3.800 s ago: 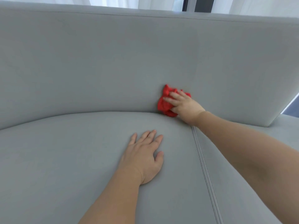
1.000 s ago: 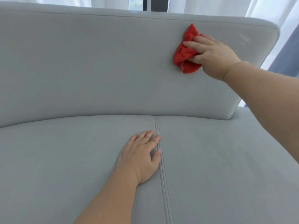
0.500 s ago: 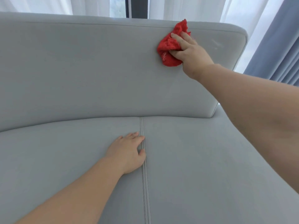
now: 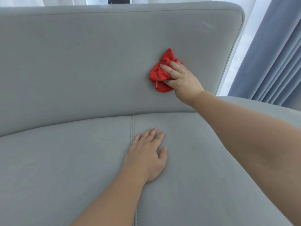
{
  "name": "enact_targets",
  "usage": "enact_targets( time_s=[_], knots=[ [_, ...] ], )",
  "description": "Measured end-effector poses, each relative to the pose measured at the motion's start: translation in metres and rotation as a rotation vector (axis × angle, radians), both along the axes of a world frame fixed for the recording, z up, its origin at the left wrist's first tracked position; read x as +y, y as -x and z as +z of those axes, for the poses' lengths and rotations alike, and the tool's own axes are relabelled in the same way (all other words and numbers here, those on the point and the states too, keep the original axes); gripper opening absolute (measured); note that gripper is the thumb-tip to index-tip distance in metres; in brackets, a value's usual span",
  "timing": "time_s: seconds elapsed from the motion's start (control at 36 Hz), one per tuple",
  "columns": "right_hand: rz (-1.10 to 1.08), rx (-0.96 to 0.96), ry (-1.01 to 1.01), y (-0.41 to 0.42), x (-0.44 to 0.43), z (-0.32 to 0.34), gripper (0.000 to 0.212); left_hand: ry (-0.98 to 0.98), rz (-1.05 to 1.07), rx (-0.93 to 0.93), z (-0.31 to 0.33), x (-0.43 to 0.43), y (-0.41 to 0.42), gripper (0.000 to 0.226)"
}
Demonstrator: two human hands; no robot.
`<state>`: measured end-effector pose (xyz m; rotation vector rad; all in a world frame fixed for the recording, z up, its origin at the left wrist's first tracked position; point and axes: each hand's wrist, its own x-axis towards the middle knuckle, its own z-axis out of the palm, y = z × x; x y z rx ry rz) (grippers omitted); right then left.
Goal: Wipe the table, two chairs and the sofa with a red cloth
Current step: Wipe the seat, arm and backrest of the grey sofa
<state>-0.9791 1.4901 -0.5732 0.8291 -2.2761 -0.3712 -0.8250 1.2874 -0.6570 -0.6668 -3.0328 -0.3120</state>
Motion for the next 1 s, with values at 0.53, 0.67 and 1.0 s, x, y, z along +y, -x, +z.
enact_targets(
  time_s=[0.53,0.67,1.0],
  knots=[
    [0.079,-0.056,-0.349,-0.012,0.041,-0.019,0.035,-0.023,0.005,0.060,-0.007,0.000,0.001,0.085],
    [0.017,0.053,-0.306,-0.009,0.058,0.028,0.043,-0.013,0.011,0.060,-0.007,0.001,0.002,0.086],
    [-0.147,0.216,-0.007,-0.013,0.074,0.088,0.047,-0.005,0.017,0.066,-0.007,0.001,0.003,0.087]
  ],
)
